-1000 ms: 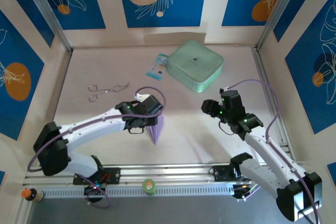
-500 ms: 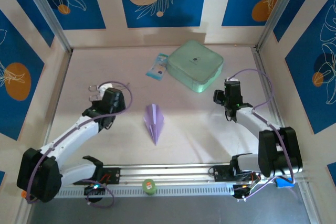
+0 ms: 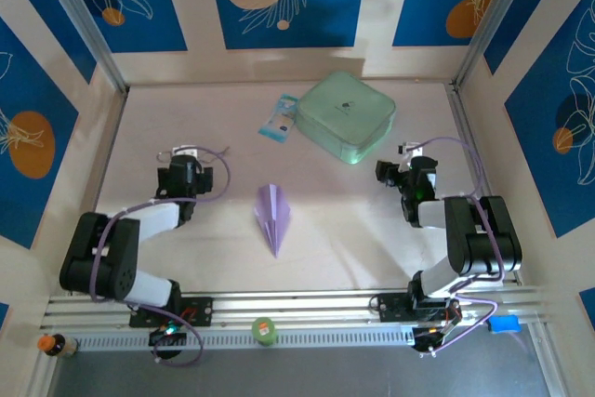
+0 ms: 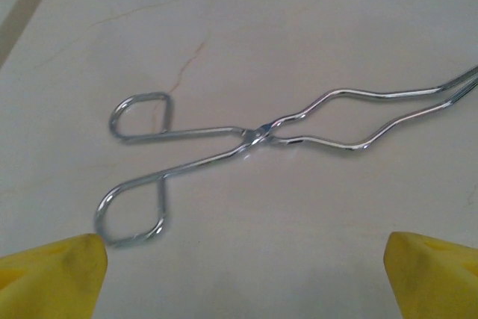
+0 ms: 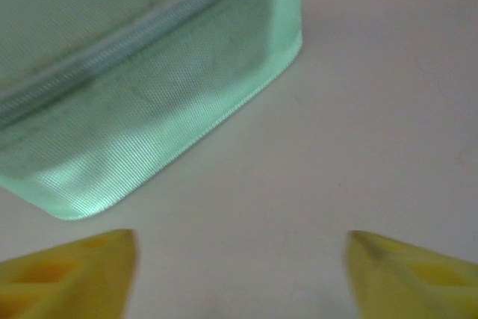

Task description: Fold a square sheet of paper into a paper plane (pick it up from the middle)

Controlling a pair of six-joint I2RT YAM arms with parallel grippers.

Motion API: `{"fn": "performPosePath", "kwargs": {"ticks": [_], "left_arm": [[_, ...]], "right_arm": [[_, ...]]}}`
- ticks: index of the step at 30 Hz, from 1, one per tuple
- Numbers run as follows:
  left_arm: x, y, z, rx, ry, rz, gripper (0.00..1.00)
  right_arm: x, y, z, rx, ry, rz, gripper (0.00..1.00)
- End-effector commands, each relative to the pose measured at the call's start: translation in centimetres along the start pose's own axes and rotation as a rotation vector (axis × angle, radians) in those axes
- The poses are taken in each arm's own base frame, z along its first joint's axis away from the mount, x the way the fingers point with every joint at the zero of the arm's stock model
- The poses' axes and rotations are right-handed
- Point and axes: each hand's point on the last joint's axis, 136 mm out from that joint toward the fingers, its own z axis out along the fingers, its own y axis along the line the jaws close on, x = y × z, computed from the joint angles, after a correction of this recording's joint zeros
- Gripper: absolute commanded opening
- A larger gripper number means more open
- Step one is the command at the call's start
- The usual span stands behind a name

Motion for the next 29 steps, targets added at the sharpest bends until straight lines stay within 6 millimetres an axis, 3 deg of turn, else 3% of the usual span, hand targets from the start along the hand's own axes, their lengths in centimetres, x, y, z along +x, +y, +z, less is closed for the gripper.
{"fn": "performPosePath", "kwargs": {"ticks": [1, 4, 8, 10, 29], "left_arm": [[-4.1, -1.1, 0.6, 0.097, -0.178, 0.001, 0.96], [-3.4, -1.4, 0.7, 0.177, -0.181, -0.023, 0.95], [-2.5, -2.1, -0.9, 0.244, -0.347, -0.03, 0.97], [-2.4, -0.1, 0.2, 0.134, -0.278, -0.09, 1.0], [-2.5, -0.9, 0.0, 0.171, -0.286, -0.059, 1.0]], "right_arm": [[-2.0, 0.6, -0.1, -0.027, -0.078, -0.015, 0.99], [-2.0, 0.5, -0.1, -0.013, -0.081, -0.013, 0.99], [-2.1, 0.5, -0.1, -0.014, -0.086, -0.013, 0.99], [-2.1, 0.5, -0.1, -0.016, -0.083, -0.013, 0.99], [-2.1, 0.5, -0.2, -0.013, -0.085, -0.017, 0.99]]}}
